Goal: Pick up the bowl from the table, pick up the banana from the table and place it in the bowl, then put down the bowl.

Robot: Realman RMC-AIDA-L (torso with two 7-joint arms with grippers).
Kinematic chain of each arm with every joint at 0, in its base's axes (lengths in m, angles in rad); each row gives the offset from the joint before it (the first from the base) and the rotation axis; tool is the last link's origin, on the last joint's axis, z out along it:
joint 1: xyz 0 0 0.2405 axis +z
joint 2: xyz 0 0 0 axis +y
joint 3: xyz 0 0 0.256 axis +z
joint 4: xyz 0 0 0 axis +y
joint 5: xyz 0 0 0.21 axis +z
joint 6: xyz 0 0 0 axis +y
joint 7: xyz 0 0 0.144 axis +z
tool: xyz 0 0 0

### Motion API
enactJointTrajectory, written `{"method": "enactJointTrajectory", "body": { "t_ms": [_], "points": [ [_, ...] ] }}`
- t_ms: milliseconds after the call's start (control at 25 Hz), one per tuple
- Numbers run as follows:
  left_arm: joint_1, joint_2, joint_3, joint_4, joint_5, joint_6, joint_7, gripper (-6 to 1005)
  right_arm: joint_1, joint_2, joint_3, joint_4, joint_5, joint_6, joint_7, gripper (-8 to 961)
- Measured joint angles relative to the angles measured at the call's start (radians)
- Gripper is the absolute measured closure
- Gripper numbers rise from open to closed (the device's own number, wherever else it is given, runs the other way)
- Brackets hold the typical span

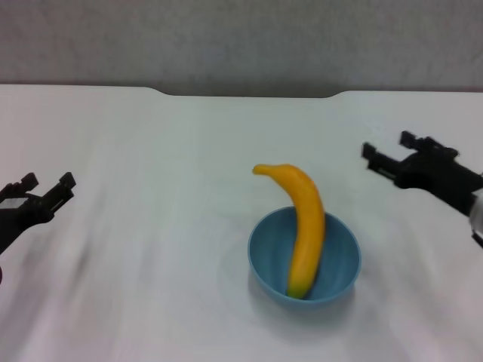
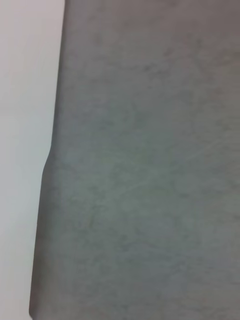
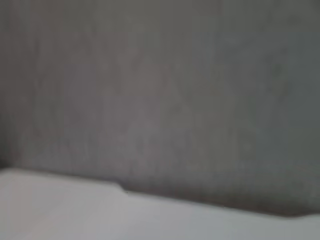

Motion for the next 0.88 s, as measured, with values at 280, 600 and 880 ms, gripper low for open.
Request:
{"method": "enactJointTrajectory", "body": {
  "t_ms": [280, 600, 880],
  "points": [
    [-0.023, -0.004, 0.005, 0.052, -0.026, 0.022, 0.087, 233, 0.000, 0.001, 0.010, 0.286, 0.463, 0.276, -0.337, 120],
    [-0.045, -0.009, 0.010, 0.123, -0.043, 0.070, 0.243, 233, 0.081, 0.001, 0.001, 0.458, 0.492, 0.263, -0.437, 122],
    [-0.057, -0.013, 0.054, 0.139, -0.053, 0.078, 0.300, 233, 0.095, 0.001, 0.003, 0.489, 0.498, 0.210, -0.478, 123]
  ]
}}
